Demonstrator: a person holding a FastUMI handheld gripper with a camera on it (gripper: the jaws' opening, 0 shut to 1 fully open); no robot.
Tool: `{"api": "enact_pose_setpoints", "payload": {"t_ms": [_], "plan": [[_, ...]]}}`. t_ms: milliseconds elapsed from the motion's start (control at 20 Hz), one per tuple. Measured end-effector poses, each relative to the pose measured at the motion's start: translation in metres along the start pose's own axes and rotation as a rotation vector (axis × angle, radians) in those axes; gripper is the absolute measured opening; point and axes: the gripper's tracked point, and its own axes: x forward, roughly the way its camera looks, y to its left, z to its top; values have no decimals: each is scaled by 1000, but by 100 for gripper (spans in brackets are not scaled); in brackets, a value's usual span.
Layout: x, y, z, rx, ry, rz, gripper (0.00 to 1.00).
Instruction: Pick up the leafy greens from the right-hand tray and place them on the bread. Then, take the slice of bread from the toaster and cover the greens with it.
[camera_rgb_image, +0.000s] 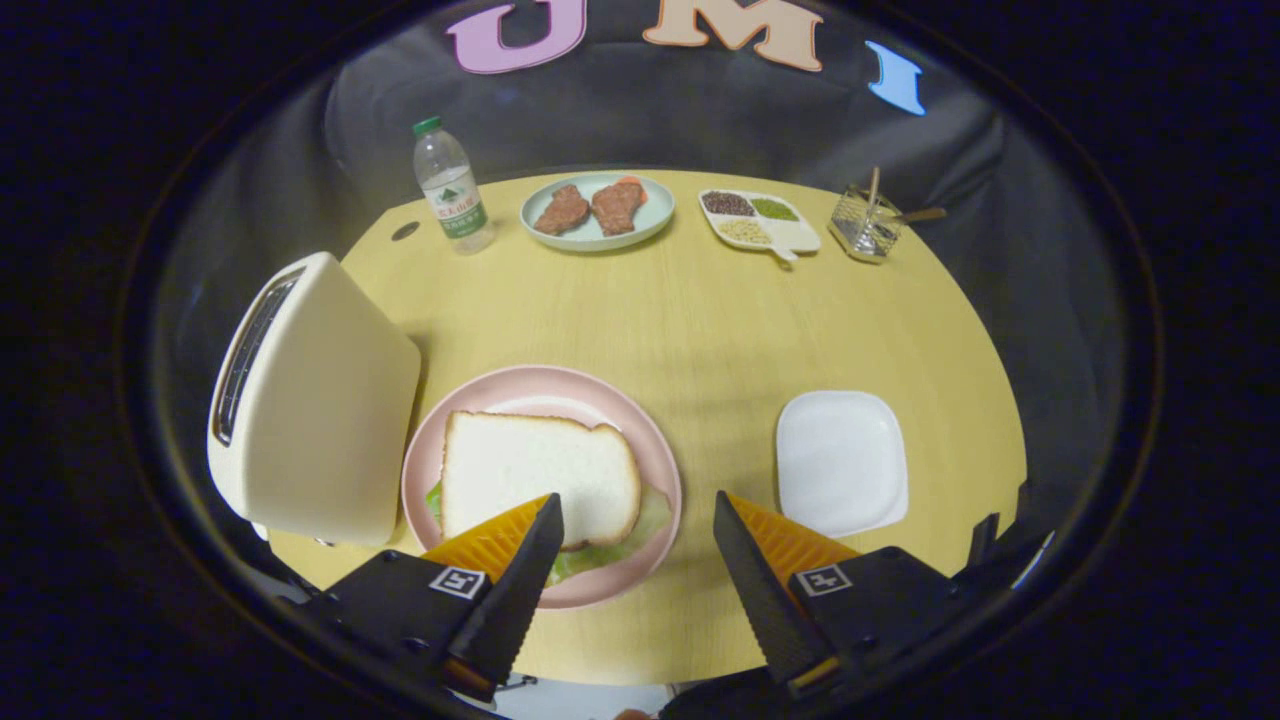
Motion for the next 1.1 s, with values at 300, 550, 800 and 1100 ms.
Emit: {"api": "enact_pose_setpoints", "payload": {"t_ms": [300, 550, 800, 1100], "plan": [[-37, -23, 21, -85, -90, -53, 96], [-66, -18, 67, -76, -310, 35, 96], [-85, -31, 104, -98, -506, 53, 96], [-136, -43, 152, -90, -816, 46, 95]]}}
